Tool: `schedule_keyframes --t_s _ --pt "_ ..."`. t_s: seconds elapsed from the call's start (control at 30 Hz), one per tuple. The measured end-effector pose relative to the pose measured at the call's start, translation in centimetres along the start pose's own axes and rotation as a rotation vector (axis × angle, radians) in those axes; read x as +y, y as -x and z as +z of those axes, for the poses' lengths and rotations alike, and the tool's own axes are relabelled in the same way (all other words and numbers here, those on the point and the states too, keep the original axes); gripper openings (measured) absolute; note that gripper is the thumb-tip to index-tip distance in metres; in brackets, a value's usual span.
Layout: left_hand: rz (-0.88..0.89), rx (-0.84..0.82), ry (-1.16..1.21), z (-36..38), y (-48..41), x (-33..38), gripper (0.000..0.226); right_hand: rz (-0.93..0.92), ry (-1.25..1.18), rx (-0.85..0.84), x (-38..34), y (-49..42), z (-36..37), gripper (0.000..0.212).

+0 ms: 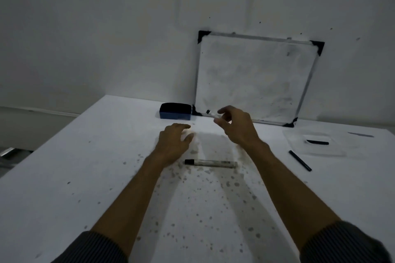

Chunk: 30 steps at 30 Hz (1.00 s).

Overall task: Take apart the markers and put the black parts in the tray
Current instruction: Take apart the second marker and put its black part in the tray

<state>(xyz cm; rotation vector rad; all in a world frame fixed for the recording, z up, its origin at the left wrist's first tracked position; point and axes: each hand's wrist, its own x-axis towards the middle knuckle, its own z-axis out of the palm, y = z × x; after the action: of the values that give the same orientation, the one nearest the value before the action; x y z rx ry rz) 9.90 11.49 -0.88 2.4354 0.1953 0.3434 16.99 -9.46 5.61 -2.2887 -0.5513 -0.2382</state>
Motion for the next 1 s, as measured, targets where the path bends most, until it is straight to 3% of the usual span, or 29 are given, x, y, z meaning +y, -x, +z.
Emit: schedule_keyframes --t_s 0.13,0.4,0.57,0.67,0.73,0.87,1.0 --pt "0.083 0.018 -0.204 2.3 -1.3 -2.6 0.053 -0.036 0.175 -0.097 2.7 -3.4 3.6 0.025" --pt "0.128 0.025 -0.269 3.0 -1.6 -3.2 0.065 -0.125 0.239 -0.072 4.3 -4.9 6.2 0.027" --pt "0.126 -0.011 -0.210 2.4 -1.2 -2.8 0.049 -0.158 0.234 0.018 4.0 -2.4 5.6 0.033" --pt "0.100 -0.009 0.096 1.6 0.0 -0.9 0.036 -0.121 0.078 0.039 3.5 0.4 4.5 0.028" --pt "0.126 -0.025 0.225 1.4 1.2 0.8 0.031 -0.053 0.015 0.002 3.2 2.5 3.4 0.022" --pt "0.230 -0.059 0.129 1.9 4.5 3.1 0.028 0.050 0.002 -0.143 3.8 6.9 0.7 0.027" --pt "0.385 -0.010 -0.030 3.1 7.3 3.1 0.031 -0.029 0.101 -0.234 4.9 11.2 -0.5 0.039"
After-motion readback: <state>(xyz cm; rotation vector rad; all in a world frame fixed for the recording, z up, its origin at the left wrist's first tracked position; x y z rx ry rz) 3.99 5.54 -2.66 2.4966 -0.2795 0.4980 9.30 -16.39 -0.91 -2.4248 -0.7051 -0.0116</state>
